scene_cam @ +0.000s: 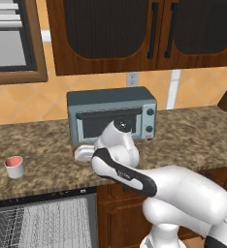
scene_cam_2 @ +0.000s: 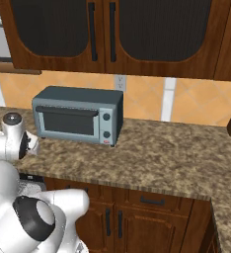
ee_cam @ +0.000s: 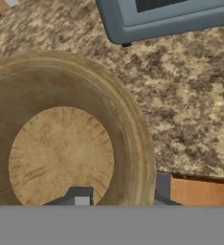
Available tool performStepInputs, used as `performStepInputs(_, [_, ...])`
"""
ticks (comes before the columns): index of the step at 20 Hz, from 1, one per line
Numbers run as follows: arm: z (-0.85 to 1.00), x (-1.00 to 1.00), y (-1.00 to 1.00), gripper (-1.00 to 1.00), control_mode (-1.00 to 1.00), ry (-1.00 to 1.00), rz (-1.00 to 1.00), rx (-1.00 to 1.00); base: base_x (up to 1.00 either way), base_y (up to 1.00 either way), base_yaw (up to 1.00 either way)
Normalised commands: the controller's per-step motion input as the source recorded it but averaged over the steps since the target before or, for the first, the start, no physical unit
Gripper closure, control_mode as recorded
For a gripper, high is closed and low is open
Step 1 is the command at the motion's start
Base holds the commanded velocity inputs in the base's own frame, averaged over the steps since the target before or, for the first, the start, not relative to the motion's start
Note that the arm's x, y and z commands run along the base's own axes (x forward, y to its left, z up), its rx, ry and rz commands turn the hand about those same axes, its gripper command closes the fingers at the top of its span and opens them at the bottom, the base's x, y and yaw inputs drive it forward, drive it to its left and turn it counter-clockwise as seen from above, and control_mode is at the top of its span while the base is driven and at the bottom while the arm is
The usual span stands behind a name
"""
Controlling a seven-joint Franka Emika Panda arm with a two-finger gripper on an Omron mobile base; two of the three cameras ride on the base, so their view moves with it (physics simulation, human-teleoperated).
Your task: Pick up the cup and bowl from the counter, place them in the dishwasher, and close the dishwasher door.
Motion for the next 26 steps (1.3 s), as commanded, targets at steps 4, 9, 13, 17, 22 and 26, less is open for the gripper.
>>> performStepInputs(4, [0.72, 0.0, -0.01, 1.0, -1.0, 0.56, 0.0, -0.36, 0.0, 0.0, 0.0])
performStepInputs(9, [-0.34, -0.51, -0.02, 1.0, -1.0, 0.2, 0.0, -0.06, 0.0, 0.0, 0.0])
performStepInputs(13, [-0.25, -0.18, 0.04, 1.0, -1.0, 0.11, 0.0, 0.02, 0.0, 0.0, 0.0])
performStepInputs(17, [-0.72, -0.05, 0.41, 1.0, -1.0, 0.18, 0.0, 0.0, 0.0, 0.0, 0.0])
performStepInputs(22, [-0.98, -0.06, 0.5, 1.0, -1.0, 0.05, 0.0, 0.0, 0.0, 0.0, 0.0])
performStepInputs(26, [-0.7, -0.13, 0.54, 1.0, -1.0, 0.02, 0.0, -0.07, 0.0, 0.0, 0.0])
